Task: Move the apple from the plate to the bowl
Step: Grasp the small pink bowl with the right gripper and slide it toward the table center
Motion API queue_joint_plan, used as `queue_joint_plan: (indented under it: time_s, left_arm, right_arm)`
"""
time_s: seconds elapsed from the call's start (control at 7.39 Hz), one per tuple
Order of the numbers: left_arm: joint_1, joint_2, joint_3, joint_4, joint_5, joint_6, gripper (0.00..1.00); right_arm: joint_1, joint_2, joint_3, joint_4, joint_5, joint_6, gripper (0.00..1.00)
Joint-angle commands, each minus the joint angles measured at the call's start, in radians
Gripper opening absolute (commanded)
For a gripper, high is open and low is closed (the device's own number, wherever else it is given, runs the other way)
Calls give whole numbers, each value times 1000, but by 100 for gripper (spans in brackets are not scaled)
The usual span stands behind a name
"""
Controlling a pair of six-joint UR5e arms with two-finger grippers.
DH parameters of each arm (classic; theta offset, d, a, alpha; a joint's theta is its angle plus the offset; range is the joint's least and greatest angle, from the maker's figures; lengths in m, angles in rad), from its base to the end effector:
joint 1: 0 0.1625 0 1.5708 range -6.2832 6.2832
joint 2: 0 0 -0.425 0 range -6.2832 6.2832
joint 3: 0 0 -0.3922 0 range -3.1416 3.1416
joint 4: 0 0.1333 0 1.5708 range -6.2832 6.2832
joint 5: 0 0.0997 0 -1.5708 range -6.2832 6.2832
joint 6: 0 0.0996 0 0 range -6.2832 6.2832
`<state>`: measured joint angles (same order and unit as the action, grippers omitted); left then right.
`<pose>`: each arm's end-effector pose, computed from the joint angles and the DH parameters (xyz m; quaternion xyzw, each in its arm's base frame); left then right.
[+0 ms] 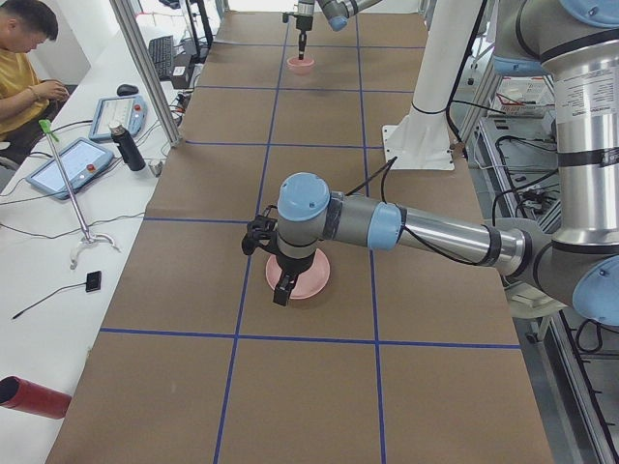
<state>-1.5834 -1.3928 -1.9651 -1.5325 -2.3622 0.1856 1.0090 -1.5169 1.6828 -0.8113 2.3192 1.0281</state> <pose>-0.0677 -0.4175 0.5479 0.1196 0.3739 0.1135 0.9127 -0.2258 -0.4817 0.4864 0.0575 -0.5256 0.0337 0.8481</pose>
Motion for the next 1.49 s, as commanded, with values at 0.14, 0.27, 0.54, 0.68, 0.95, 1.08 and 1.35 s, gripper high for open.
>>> queue_joint_plan:
  time_s: [0.14,0.27,0.54,0.68,0.95,1.08,1.35]
  left_arm:
    - [0,0,0,0,0,-2,98]
    - [0,0,5,0,0,0,98]
    - [2,-2,6,0,-2,0,98]
    - [2,-2,6,0,-2,0,98]
    - [2,-2,6,0,-2,0,98]
    - [2,-2,6,0,-2,0,98]
    - [2,-3,6,0,-2,0,98]
  right_arm:
    - [-176,231,107,-286,-162,204,0]
    - [-260,330,121,-422,-252,254,0]
    - [-439,498,98,-614,-439,334,0]
    - [-495,518,83,-632,-498,369,0]
    - [-540,567,5,-628,-553,380,0]
    - [-540,567,0,-625,-554,379,0]
    - [-540,572,0,-623,-552,374,17]
